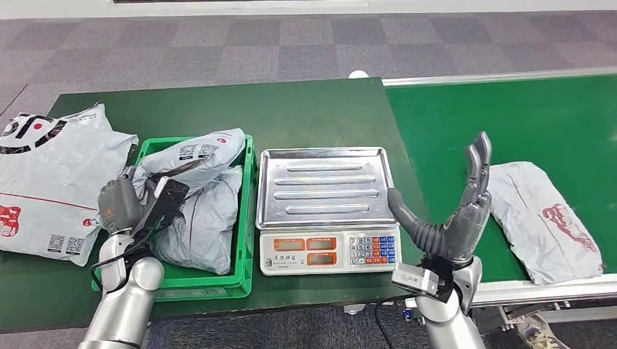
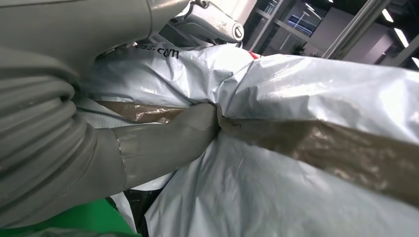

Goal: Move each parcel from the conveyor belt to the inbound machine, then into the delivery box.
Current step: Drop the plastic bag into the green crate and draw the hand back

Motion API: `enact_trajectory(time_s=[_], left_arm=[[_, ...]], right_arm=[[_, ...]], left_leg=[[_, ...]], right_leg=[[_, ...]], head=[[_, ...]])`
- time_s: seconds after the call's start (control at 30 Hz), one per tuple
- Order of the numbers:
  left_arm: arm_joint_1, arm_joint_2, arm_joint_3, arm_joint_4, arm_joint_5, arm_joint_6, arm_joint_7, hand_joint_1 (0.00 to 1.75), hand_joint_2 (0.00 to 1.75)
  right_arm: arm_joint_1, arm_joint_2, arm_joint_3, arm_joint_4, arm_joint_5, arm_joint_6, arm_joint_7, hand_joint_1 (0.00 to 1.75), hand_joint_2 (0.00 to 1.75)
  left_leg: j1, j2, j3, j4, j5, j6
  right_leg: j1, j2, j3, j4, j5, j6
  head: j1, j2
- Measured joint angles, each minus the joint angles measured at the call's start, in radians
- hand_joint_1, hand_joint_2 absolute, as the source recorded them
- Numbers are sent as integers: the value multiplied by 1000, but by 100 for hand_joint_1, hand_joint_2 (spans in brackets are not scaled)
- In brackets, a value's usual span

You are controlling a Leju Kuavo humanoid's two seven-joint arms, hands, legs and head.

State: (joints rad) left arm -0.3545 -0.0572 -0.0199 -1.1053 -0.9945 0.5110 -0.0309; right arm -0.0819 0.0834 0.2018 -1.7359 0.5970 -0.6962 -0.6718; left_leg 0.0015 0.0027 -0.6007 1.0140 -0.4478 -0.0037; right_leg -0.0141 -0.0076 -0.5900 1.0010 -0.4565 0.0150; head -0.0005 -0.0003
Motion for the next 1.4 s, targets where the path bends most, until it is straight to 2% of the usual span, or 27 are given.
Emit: enact_trajectory(time_s=[0.23, 0.27, 0.37, 0.4, 0.5, 0.6, 0.67, 0.9, 1.17, 1.4], left_arm=[[3, 2, 19, 1, -24, -37, 21, 175, 175], [3, 2, 21, 0, -31, -46, 25, 148, 175], [6, 3, 22, 0, -68, -85, 40, 17, 175], [9, 3, 22, -2, -83, -104, 42, 0, 175], [24, -2, 16, -21, -104, -193, 11, 0, 175], [45, -7, -9, -55, -55, -302, -50, 0, 175], [64, -11, -31, -83, -16, -338, -75, 0, 175], [92, -18, -66, -156, 94, -358, -128, 0, 175], [112, -29, -81, -216, 304, -386, -264, 0, 175], [140, -62, -81, -316, 746, -396, -457, 0, 175]], right_arm=[[2, 0, 0, 0, 8, 0, 2, 0, 175], [2, 0, -1, 0, 10, 0, 2, 0, 175], [2, 0, -3, 0, 13, 0, 3, 0, 175], [2, 0, -3, 0, 15, 1, 3, 0, 175], [2, 0, -4, 0, 19, 11, 6, 0, 175], [2, 0, -6, -1, 19, 25, 3, 0, 175], [4, 0, -11, -1, 20, 33, -3, 0, 175], [9, 0, -22, -7, 18, 47, -10, 0, 175], [9, 0, -22, -8, 11, 54, -17, 0, 175], [1, 0, -36, -5, -18, 60, -19, 0, 175]], left_leg=[[0, 0, 1, 0, 1, -1], [0, 0, 1, 0, 1, -1], [0, 0, 1, 0, 1, -1], [0, 0, 1, 0, 1, -1], [0, 0, 1, 0, 1, -1], [0, -1, 1, 0, 1, -1], [0, -1, 0, 0, 1, -1], [0, -1, 0, 0, 0, -1], [0, 0, 0, 0, 0, -1], [0, -1, -1, 0, 0, -1]], right_leg=[[0, 0, 0, 1, 0, 0], [0, 0, 0, 1, 0, 0], [0, 0, 0, 2, 0, 0], [0, 0, 0, 2, 0, 0], [0, 0, 0, 1, 0, 0], [0, 0, 0, 1, 0, 0], [0, 0, 0, 1, 0, 0], [0, 0, 0, 1, 0, 0], [0, 0, 0, 1, 0, 0], [0, 0, 0, 1, 0, 0]], head=[[0, 0], [0, 0], [0, 0], [0, 0], [0, 0], [0, 0], [0, 0], [0, 0], [0, 0], [0, 0]])
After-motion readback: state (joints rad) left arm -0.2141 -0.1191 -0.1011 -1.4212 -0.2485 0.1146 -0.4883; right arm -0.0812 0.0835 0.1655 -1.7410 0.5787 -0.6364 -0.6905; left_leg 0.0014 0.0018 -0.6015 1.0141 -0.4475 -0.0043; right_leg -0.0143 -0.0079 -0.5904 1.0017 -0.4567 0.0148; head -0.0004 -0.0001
